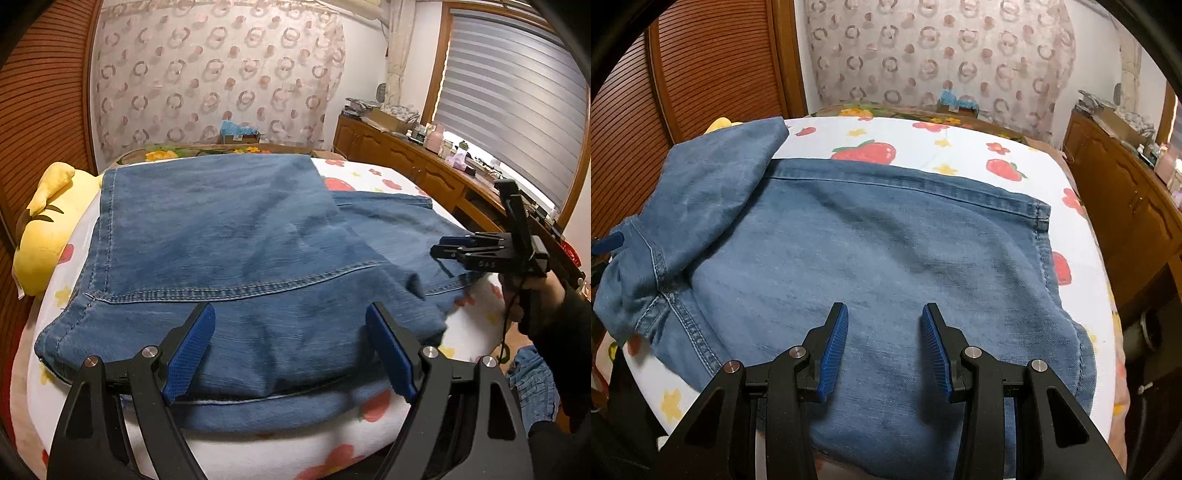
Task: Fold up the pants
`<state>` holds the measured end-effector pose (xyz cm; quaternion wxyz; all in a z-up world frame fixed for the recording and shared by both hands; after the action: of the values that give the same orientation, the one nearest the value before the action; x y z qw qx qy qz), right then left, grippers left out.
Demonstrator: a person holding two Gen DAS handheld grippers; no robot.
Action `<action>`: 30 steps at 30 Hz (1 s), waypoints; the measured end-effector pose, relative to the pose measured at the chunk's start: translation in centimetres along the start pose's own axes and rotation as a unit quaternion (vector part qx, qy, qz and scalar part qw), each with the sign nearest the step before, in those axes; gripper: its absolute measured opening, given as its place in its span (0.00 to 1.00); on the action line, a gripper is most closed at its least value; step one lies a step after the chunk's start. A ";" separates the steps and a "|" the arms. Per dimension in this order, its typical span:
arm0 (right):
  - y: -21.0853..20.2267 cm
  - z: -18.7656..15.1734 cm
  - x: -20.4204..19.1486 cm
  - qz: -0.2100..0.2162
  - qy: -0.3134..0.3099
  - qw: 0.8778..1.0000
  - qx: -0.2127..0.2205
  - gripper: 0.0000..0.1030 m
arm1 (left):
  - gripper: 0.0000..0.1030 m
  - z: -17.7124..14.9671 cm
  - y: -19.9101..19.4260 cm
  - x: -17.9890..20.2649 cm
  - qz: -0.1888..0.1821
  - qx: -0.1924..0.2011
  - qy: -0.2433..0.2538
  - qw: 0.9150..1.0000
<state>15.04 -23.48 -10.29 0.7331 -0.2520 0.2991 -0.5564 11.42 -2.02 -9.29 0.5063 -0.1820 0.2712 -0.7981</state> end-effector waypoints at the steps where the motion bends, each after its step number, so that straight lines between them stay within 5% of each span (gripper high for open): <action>1: 0.0 -0.1 0.0 -0.001 -0.003 1.000 0.004 0.45 | 0.82 0.1 0.0 0.3 -0.001 0.001 0.001 1.000; 9: 0.2 -0.9 0.1 0.010 -0.012 1.000 0.016 0.54 | 0.80 0.5 -1.4 2.8 -0.007 0.013 0.009 1.000; 19: 0.4 -1.0 0.0 0.000 -0.019 1.000 0.017 0.55 | 0.44 0.6 -2.3 6.2 -0.044 0.022 0.012 0.999; 30: 0.3 -1.1 0.1 0.000 -0.019 1.000 0.017 0.55 | 0.38 -1.1 0.5 8.6 -0.079 -0.027 0.011 0.996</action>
<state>14.48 -23.49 -11.29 0.7431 -0.2500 0.2755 -0.5562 7.58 -9.72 -10.35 0.4332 -0.2081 0.2830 -0.8300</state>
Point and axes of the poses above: each gripper's, at about its wrist camera, not at the fingertips, and y roughly the way its jaws point, x to its right, z to its top, the point moved 6 cm from there along y, roughly the way its jaws point, and after that the axes turned 11 degrees about y, right-handed, at the moved point
